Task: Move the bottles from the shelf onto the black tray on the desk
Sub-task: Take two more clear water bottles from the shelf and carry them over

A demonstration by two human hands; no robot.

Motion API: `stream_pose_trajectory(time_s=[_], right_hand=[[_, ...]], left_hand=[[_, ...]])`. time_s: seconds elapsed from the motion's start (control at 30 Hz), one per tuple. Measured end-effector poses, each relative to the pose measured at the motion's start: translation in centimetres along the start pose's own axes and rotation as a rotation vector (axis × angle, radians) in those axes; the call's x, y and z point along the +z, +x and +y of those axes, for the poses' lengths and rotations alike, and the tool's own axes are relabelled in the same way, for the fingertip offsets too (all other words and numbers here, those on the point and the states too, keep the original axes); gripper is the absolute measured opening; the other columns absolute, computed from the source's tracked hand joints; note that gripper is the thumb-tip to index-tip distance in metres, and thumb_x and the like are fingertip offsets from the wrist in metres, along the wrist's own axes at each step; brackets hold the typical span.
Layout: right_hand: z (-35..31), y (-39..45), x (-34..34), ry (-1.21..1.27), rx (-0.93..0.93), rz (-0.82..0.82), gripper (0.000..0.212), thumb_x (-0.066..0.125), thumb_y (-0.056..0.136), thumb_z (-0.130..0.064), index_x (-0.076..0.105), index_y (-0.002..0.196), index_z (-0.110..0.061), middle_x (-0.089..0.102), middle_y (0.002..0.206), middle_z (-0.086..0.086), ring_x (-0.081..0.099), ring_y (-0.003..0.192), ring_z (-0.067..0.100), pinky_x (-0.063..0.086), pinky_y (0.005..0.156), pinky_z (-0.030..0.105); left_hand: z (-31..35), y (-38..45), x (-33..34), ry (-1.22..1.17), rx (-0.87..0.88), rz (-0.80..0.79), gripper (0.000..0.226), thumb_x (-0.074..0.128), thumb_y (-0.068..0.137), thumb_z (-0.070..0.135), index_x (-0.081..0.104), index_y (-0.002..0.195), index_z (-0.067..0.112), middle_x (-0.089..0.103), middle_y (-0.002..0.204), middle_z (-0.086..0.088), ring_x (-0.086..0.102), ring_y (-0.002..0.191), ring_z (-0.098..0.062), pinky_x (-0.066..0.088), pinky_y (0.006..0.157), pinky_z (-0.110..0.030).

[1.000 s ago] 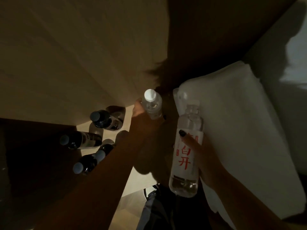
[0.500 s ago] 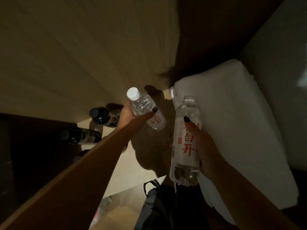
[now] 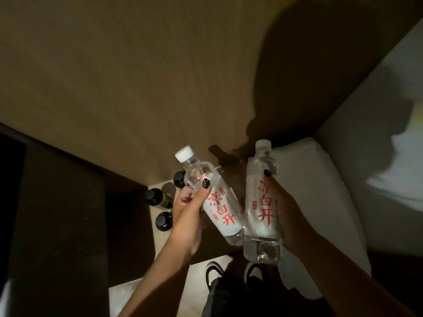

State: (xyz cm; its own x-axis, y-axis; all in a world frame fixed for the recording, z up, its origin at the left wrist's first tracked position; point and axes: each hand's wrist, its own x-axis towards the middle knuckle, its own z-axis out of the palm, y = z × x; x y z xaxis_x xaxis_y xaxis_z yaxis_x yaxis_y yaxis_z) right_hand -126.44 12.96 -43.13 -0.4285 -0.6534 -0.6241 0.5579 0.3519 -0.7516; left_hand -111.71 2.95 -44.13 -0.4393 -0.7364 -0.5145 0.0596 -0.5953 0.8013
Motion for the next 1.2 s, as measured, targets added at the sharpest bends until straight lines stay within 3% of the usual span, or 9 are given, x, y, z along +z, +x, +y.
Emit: stream_pose_trajectory(time_s=[0.17, 0.3, 0.4, 0.5, 0.63, 0.77, 1.0, 1.1, 1.2], right_hand=[[-2.1, -5.6, 1.5, -0.069, -0.058, -0.097, 0.046, 0.052, 0.066, -0.058, 0.056, 0.086, -0.016, 0.061, 0.069, 0.003, 0.057, 0.063, 0.017, 0.047, 0.066, 0.033], [-3.4, -9.2, 2.0, -0.145, -0.083, -0.129, 0.041, 0.047, 0.074, -0.053, 0.060, 0.086, -0.015, 0.064, 0.074, 0.006, 0.061, 0.065, 0.018, 0.050, 0.064, 0.031], [-4.4, -11.4, 2.1, -0.162, -0.081, -0.135, 0.042, 0.044, 0.082, -0.052, 0.062, 0.086, -0.014, 0.067, 0.073, 0.005, 0.064, 0.060, 0.015, 0.052, 0.059, 0.028], [-5.0, -13.3, 1.9, -0.188, -0.073, -0.131, 0.061, 0.060, 0.073, -0.063, 0.061, 0.100, -0.008, 0.066, 0.086, 0.016, 0.064, 0.071, 0.028, 0.052, 0.072, 0.038], [-5.6, -16.2, 1.0, -0.280, -0.124, -0.118, 0.051, 0.078, 0.068, -0.037, 0.062, 0.107, -0.008, 0.069, 0.098, 0.023, 0.066, 0.091, 0.043, 0.052, 0.085, 0.056], [-6.5, -19.5, -0.3, -0.282, -0.075, -0.157, 0.024, 0.070, 0.080, -0.019, 0.059, 0.101, -0.015, 0.070, 0.097, 0.019, 0.067, 0.089, 0.039, 0.054, 0.086, 0.053], [-6.8, -25.4, -0.8, -0.372, -0.144, -0.330, 0.028, 0.069, 0.080, -0.022, 0.056, 0.106, -0.020, 0.071, 0.097, 0.015, 0.070, 0.085, 0.034, 0.057, 0.076, 0.044], [-6.3, -27.3, 0.3, -0.414, -0.160, -0.397, 0.026, 0.067, 0.082, -0.018, 0.055, 0.105, -0.018, 0.070, 0.094, 0.015, 0.070, 0.076, 0.029, 0.057, 0.063, 0.035], [-5.4, -28.7, 1.9, -0.444, -0.152, -0.452, 0.027, 0.068, 0.081, -0.019, 0.054, 0.104, -0.020, 0.070, 0.094, 0.014, 0.070, 0.075, 0.027, 0.055, 0.059, 0.032]], left_hand=[[2.2, -5.5, 1.1, -0.157, -0.002, -0.003, 0.041, 0.067, 0.062, 0.040, 0.066, 0.094, 0.014, 0.073, 0.079, -0.004, 0.068, 0.072, -0.016, 0.054, 0.072, -0.033], [3.1, -8.8, 1.3, -0.231, -0.046, -0.004, 0.057, 0.067, 0.066, 0.052, 0.065, 0.109, 0.015, 0.071, 0.090, -0.007, 0.068, 0.082, -0.021, 0.052, 0.080, -0.039], [3.7, -10.5, 1.5, -0.324, -0.110, 0.003, 0.068, 0.069, 0.062, 0.060, 0.063, 0.113, 0.014, 0.070, 0.087, -0.005, 0.067, 0.076, -0.019, 0.050, 0.075, -0.035], [4.2, -12.7, 1.7, -0.373, -0.139, -0.027, 0.068, 0.076, 0.052, 0.068, 0.063, 0.094, 0.017, 0.063, 0.076, -0.003, 0.060, 0.067, -0.019, 0.048, 0.067, -0.032], [5.1, -17.2, 2.9, -0.445, -0.089, 0.015, 0.054, 0.057, 0.072, 0.072, 0.062, 0.072, 0.018, 0.061, 0.069, -0.006, 0.059, 0.060, -0.021, 0.048, 0.064, -0.033], [5.2, -21.9, 3.9, -0.471, -0.010, 0.105, 0.055, 0.056, 0.073, 0.072, 0.061, 0.070, 0.018, 0.059, 0.066, -0.004, 0.058, 0.058, -0.021, 0.048, 0.066, -0.034], [4.4, -29.6, 3.6, -0.516, 0.032, 0.226, 0.051, 0.062, 0.073, 0.067, 0.058, 0.079, 0.016, 0.057, 0.067, -0.005, 0.057, 0.055, -0.020, 0.051, 0.064, -0.034], [4.1, -32.4, 2.8, -0.548, 0.066, 0.226, 0.049, 0.066, 0.069, 0.064, 0.057, 0.077, 0.017, 0.055, 0.064, -0.004, 0.057, 0.054, -0.019, 0.051, 0.062, -0.033], [3.9, -34.1, 1.5, -0.494, 0.142, 0.339, 0.049, 0.063, 0.072, 0.062, 0.054, 0.085, 0.015, 0.054, 0.059, -0.004, 0.057, 0.052, -0.018, 0.051, 0.062, -0.033]])
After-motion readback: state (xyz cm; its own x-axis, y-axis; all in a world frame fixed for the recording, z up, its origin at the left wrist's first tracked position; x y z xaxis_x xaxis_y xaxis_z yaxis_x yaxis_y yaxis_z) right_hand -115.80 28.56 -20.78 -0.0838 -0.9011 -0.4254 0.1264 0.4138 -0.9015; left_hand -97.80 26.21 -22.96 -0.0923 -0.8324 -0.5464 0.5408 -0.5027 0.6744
